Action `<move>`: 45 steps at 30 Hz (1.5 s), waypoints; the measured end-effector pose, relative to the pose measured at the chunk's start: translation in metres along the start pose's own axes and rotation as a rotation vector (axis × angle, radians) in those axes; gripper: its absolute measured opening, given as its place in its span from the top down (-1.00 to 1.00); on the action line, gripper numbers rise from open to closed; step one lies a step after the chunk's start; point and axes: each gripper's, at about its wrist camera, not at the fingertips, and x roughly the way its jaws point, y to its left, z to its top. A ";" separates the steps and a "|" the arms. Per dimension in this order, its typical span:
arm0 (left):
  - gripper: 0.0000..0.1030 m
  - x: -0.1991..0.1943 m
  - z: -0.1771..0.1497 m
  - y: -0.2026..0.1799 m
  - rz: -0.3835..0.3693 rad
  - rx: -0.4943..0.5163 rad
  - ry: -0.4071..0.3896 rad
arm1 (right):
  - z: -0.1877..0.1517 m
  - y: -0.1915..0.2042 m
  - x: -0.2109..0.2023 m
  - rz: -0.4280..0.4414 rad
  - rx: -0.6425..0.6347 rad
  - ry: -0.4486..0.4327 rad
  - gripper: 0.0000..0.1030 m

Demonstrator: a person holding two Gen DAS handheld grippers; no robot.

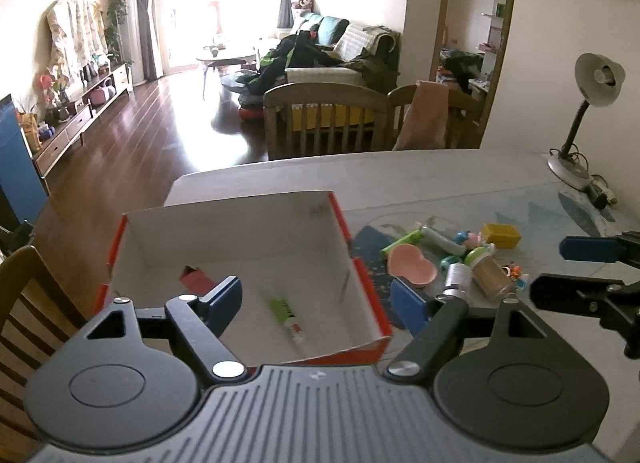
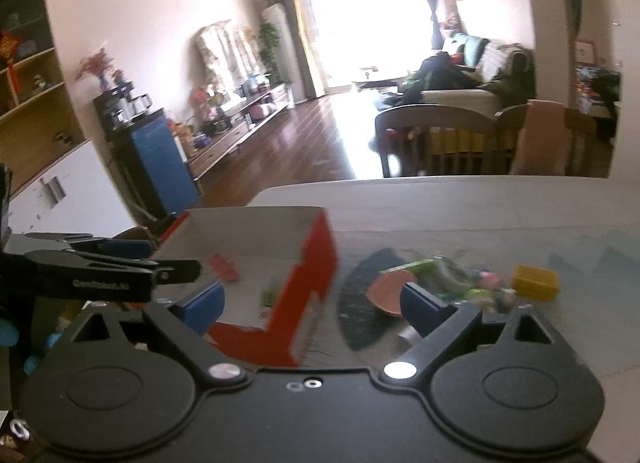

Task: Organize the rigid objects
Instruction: 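Withdraw both open tools from the box back toward the table items, then grasp the white bottle with the left tool while the right tool grasps the toothpick jar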

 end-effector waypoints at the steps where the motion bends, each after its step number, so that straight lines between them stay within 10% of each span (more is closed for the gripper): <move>1: -0.59 0.001 -0.001 -0.004 -0.002 0.001 0.002 | -0.002 -0.006 -0.003 -0.009 0.007 -0.002 -0.87; 11: -1.00 0.022 -0.006 -0.049 -0.060 -0.025 0.011 | -0.026 -0.069 -0.020 -0.137 0.025 0.021 -0.89; 45: -0.99 0.188 -0.032 -0.158 -0.100 0.051 0.150 | -0.021 -0.175 0.107 -0.189 0.084 0.297 -0.72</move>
